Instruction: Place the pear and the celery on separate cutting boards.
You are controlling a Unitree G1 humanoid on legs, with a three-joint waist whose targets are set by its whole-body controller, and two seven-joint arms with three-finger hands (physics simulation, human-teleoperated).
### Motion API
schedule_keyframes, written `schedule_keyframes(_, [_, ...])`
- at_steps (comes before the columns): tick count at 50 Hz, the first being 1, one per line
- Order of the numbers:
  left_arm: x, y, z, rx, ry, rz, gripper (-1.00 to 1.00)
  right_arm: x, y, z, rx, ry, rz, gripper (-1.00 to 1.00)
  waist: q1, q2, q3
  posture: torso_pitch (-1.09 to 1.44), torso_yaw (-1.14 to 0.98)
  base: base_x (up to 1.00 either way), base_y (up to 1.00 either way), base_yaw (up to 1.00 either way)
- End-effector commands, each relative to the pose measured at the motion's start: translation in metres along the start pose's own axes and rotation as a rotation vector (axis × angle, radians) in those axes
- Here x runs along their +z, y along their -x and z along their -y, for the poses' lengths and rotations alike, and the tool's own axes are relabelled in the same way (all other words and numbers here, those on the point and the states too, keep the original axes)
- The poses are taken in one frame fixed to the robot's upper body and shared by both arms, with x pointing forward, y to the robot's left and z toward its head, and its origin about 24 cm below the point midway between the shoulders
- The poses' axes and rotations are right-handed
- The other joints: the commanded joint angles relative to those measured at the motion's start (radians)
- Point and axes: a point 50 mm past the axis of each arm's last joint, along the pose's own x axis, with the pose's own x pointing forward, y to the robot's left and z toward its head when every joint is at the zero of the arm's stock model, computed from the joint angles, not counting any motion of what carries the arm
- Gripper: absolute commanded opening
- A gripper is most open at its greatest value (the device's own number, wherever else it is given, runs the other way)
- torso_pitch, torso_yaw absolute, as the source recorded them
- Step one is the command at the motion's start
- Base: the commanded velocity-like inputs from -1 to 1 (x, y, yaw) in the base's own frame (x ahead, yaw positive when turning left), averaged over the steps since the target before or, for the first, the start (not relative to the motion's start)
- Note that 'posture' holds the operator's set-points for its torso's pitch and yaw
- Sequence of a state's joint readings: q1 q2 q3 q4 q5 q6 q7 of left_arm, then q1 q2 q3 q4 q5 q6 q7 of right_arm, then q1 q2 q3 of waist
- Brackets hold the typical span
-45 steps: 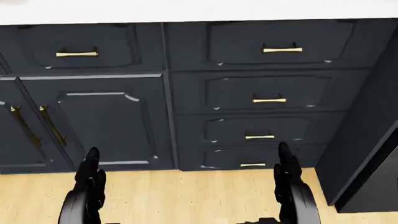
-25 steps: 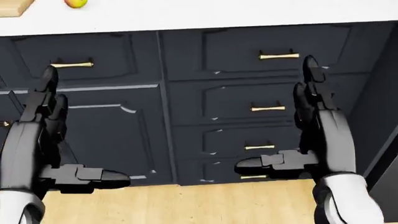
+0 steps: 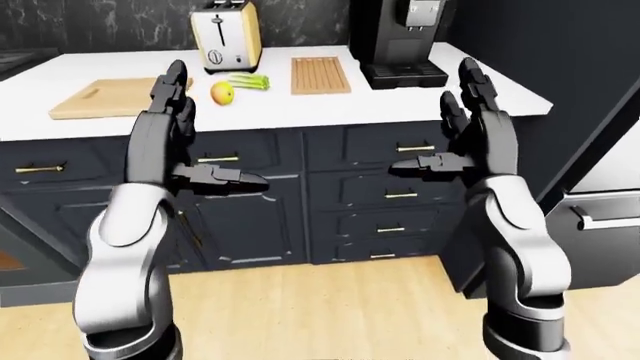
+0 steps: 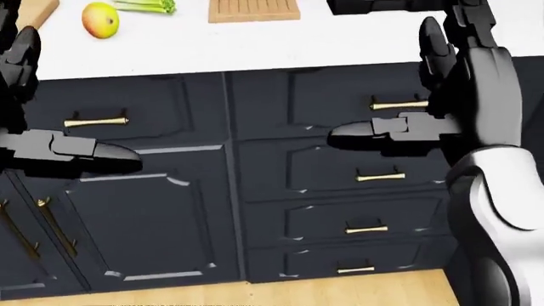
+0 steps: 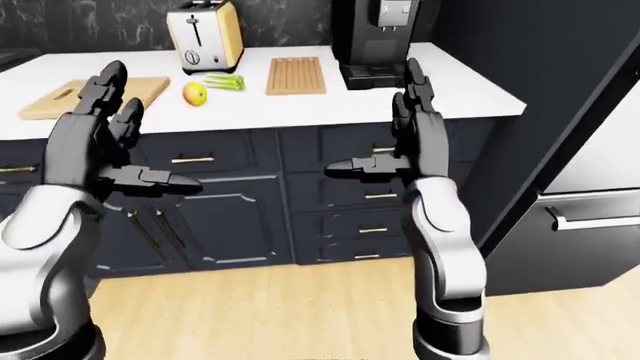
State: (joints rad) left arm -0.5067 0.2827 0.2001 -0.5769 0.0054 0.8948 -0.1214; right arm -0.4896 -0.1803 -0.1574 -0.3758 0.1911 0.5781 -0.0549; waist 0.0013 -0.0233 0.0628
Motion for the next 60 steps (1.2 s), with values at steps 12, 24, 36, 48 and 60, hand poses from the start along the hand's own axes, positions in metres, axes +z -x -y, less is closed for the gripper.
schedule_keyframes(12, [0.022, 0.013, -0.010, 0.049, -0.025, 0.092, 1.00, 0.027, 0.004, -0.005, 0.035, 0.008, 0.112, 1.00, -0.013, 0.099, -0.050, 0.00, 0.00, 0.34, 0.09, 0.00])
schedule_keyframes(24, [0.023, 0.011, -0.007, 0.040, -0.020, 0.095, 1.00, 0.028, 0.005, -0.005, 0.038, 0.014, 0.118, 1.00, 0.004, -0.024, -0.037, 0.00, 0.00, 0.16, 0.32, 0.00])
schedule_keyframes(36, [0.023, 0.014, -0.010, 0.045, -0.008, 0.093, 1.00, 0.028, 0.006, -0.008, 0.061, 0.030, 0.119, 1.00, -0.021, 0.065, -0.050, 0.00, 0.00, 0.14, 0.53, 0.00])
schedule_keyframes(48, [0.020, 0.013, -0.009, 0.043, -0.001, 0.088, 1.00, 0.030, 0.007, -0.008, 0.068, 0.033, 0.125, 1.00, 0.003, 0.028, -0.039, 0.00, 0.00, 0.15, 0.52, 0.00])
schedule_keyframes(60, [0.016, 0.017, -0.010, 0.050, -0.028, 0.076, 1.00, 0.027, 0.008, -0.009, 0.068, 0.020, 0.124, 1.00, 0.000, 0.077, -0.035, 0.00, 0.00, 0.32, 0.06, 0.00])
